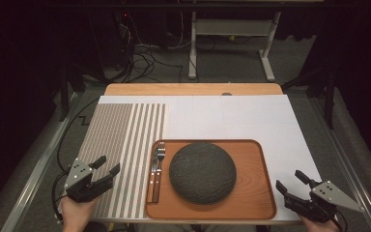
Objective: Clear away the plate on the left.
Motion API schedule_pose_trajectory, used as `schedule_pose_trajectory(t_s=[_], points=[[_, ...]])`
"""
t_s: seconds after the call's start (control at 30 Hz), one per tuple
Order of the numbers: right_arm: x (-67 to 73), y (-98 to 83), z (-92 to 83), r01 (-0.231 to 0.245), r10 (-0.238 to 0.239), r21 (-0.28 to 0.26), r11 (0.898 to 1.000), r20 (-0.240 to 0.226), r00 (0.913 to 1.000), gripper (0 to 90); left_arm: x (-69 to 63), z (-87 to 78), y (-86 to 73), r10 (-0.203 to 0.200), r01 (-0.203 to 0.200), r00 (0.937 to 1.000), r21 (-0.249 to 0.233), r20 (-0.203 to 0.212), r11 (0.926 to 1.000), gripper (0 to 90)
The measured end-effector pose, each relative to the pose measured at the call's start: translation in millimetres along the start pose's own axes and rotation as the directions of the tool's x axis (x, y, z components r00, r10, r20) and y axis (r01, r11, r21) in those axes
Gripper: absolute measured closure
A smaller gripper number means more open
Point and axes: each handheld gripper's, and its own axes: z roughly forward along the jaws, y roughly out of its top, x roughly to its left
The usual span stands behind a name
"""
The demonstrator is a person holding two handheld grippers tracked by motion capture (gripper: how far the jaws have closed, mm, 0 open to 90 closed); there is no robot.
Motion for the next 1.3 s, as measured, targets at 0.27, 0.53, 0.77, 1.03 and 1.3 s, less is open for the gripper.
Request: schedule_pose_trajectory(t_s=[0.27,0.53,0.77,1.03,1.3], points=[[0.7,-0.2,-1.0,0.002,-0.002,-0.002,1.0,-0.002,1.0,25.3,2.4,-2.1,-10.0,0.004,-0.004,0.9999,-0.001,-0.013,1.0,39.5],[2.2,-0.2,-2.0,0.002,-0.002,-0.001,1.0,-0.007,1.0,25.2,3.1,-6.2,-17.9,0.004,-0.004,0.9998,0.001,-0.018,1.0,39.5],[3.6,-0.5,-2.8,0.005,-0.005,0.002,1.0,-0.013,0.9999,25.3,0.2,-6.7,-24.5,0.0,0.0,0.9999,0.001,-0.013,1.0,39.5],[3.9,-0.8,-3.7,0.006,-0.006,0.004,1.0,-0.012,0.9999,25.2,0.7,-9.0,-30.9,-0.008,0.008,0.9997,0.002,-0.021,1.0,39.5],[4.4,-1.3,-5.3,0.003,-0.003,0.001,1.0,-0.013,0.9999,25.1,0.8,-10.2,-35.8,-0.016,0.016,0.9996,-0.004,-0.023,0.9999,39.5]])
